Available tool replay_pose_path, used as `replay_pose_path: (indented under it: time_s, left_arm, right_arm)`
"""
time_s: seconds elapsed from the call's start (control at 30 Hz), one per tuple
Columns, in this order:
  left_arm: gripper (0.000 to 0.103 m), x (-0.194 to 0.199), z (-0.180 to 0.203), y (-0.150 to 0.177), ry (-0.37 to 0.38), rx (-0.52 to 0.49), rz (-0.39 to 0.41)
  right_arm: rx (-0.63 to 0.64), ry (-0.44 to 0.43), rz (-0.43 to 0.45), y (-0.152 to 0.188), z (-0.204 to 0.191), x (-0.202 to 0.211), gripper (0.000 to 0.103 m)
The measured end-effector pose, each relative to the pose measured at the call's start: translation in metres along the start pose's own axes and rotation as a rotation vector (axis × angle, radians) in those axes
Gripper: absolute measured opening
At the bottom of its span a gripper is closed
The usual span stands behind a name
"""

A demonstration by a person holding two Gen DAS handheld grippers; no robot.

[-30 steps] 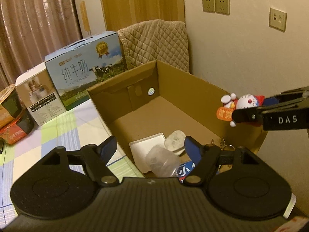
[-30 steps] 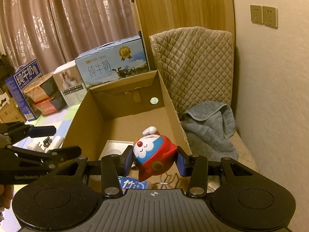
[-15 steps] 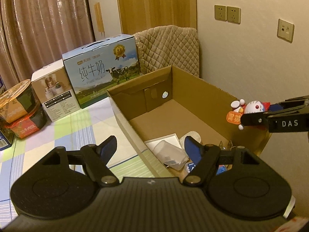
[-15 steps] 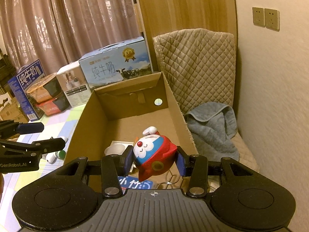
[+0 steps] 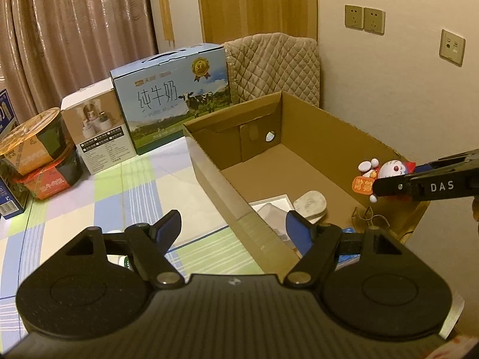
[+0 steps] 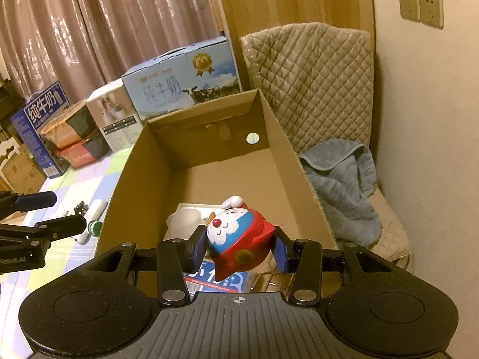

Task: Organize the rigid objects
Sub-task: 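Open the left gripper to drop the container while the right releases the figure into the box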

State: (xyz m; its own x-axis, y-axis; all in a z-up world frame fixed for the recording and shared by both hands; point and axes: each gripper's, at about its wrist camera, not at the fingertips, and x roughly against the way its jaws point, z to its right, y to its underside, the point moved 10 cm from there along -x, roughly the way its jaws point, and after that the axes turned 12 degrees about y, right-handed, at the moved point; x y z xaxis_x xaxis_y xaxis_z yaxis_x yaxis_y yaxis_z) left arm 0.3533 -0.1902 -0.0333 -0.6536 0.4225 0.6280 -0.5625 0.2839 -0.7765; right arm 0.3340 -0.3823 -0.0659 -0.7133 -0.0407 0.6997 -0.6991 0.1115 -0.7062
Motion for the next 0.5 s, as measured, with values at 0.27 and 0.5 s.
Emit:
replay_pose_path:
  time_s: [0.27, 0.5]
  left_arm:
    - [0.073, 0.007, -0.005, 0.001, -0.005, 0.005, 0.005]
    - [0.073, 0.019, -0.012, 0.006, -0.016, 0.018, 0.011]
  right_arm:
    - [-0.043, -0.034, 0.031, -0.007, -0.002, -0.002, 0.059]
    - [-0.051, -0.021, 0.073, -0.014, 0.002, 0.017, 0.061]
